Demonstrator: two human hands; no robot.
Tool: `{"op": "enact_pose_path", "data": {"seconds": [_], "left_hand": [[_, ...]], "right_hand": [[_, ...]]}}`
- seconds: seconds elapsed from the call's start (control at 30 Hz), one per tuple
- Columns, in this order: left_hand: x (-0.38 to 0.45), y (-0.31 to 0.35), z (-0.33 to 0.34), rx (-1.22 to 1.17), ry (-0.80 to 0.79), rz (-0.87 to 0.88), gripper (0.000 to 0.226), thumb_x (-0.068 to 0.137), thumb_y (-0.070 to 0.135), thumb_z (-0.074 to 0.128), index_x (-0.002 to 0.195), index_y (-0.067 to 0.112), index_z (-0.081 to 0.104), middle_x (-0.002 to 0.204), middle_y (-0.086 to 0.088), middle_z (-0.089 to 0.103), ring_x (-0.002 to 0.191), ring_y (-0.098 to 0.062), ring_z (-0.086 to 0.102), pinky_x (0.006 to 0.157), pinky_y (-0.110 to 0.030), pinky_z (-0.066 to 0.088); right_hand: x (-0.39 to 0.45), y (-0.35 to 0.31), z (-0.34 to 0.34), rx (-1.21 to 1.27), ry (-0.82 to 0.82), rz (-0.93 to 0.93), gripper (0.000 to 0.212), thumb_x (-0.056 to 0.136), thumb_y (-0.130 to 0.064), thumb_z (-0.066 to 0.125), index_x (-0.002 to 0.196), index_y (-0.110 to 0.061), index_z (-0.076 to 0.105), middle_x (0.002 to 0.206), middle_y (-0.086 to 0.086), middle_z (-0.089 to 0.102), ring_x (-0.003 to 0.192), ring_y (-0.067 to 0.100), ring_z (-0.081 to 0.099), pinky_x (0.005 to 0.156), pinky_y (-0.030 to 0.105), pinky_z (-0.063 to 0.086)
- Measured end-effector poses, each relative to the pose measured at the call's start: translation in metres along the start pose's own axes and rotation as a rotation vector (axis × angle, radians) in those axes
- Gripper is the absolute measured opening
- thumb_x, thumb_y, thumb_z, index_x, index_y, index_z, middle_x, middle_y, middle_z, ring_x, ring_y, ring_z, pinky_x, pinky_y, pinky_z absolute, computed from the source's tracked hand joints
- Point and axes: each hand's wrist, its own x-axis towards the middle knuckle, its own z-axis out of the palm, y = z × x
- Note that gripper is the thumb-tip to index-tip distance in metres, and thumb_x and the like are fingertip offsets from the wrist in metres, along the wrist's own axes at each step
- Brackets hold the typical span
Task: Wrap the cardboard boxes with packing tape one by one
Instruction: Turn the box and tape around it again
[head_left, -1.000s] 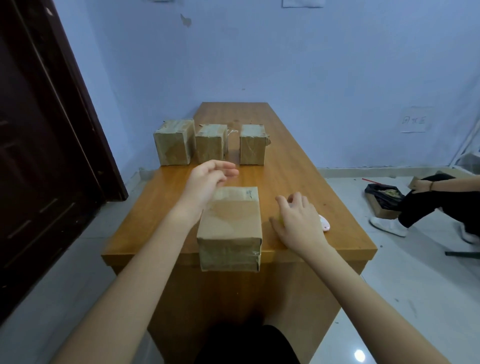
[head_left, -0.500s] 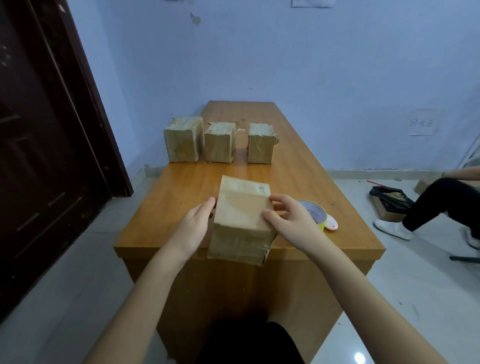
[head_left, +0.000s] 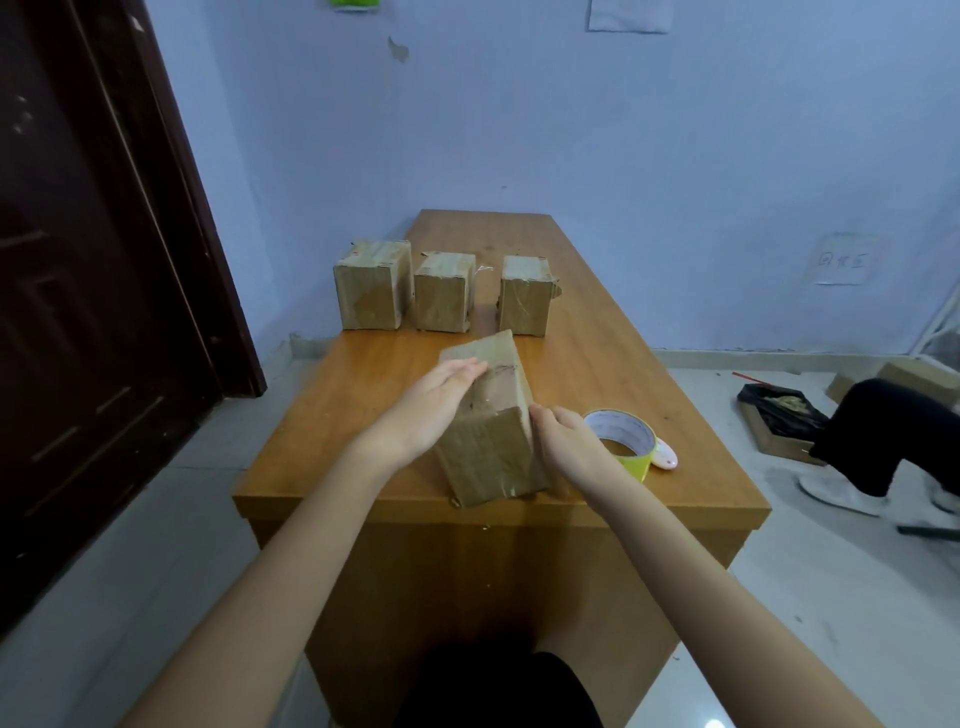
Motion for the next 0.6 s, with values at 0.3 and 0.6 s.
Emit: {"op": "enact_pose_path", "data": {"seconds": [0.3, 0.6], "left_hand": [[-0.022, -0.032, 0.01, -0.112, 0.084, -0.071, 0.058, 0.091, 0.049, 0.046, 0.144, 0.032, 0.031, 0.151, 0.009, 0.028, 0.137, -0.011, 0.025, 0.104, -0.029, 0.02], [-0.033, -0.03, 0.032, -0.277, -0.019, -0.043, 0.065, 0.079, 0.059, 0.038, 0.141, 0.041, 0.026, 0.099, 0.042, 0.038, 0.075, 0.035, 0.043, 0.057, 0.007, 0.035]], "right_hand": [[-0.005, 0.009, -0.021, 0.172, -0.012, -0.102, 0.03, 0.098, -0.047, 0.038, 0.118, -0.032, 0.054, 0.113, -0.013, 0.06, 0.099, -0.004, 0.057, 0.087, 0.022, 0.05], [-0.012, 0.01, -0.022, 0.058, 0.005, -0.2, 0.041, 0.098, -0.034, 0.046, 0.137, -0.02, 0.045, 0.118, -0.013, 0.056, 0.101, 0.002, 0.055, 0.075, 0.016, 0.049]]}}
